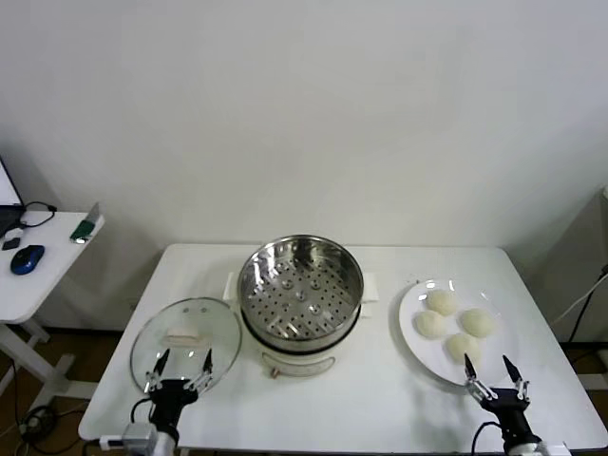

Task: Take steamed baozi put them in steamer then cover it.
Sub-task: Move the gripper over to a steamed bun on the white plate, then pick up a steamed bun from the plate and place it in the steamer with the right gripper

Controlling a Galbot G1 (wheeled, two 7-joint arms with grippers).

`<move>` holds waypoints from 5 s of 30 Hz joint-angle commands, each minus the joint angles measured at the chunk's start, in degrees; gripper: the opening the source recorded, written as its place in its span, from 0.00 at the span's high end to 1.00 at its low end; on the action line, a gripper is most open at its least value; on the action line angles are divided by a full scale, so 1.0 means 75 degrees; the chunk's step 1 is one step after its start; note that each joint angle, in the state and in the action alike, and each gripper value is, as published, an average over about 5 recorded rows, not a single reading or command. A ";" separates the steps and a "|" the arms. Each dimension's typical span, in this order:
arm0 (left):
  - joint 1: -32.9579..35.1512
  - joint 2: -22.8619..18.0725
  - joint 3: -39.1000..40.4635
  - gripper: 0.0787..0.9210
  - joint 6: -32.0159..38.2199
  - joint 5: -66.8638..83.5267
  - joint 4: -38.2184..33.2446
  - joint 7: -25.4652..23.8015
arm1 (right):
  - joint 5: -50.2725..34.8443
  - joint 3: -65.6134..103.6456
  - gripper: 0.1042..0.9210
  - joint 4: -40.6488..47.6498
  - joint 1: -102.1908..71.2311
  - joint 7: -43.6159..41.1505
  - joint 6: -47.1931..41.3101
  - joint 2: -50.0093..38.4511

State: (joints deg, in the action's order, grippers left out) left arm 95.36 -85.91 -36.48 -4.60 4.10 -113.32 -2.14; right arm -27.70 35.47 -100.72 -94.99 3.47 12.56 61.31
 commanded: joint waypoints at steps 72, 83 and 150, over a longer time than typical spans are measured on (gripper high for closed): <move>-0.0080 0.0019 -0.0045 0.12 0.0015 0.0023 0.0217 0.0023 | 0.3465 -1.2049 0.12 0.7454 1.3368 -0.8528 -0.2450 -0.1599; -0.0106 -0.0002 -0.0051 0.12 0.0019 0.0025 0.0262 0.0030 | 0.3877 -1.1673 0.13 0.8108 1.3222 -0.8441 -0.2351 -0.1245; -0.0096 0.0030 -0.0120 0.12 0.0141 0.0055 0.0062 0.0121 | 0.4583 -1.5693 0.24 0.4242 1.7729 -0.8082 0.1620 0.1984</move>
State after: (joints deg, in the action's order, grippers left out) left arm 94.66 -85.68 -37.35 -3.51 4.53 -112.93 -1.24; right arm -0.07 -81.91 -75.33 42.78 -58.68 21.37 68.43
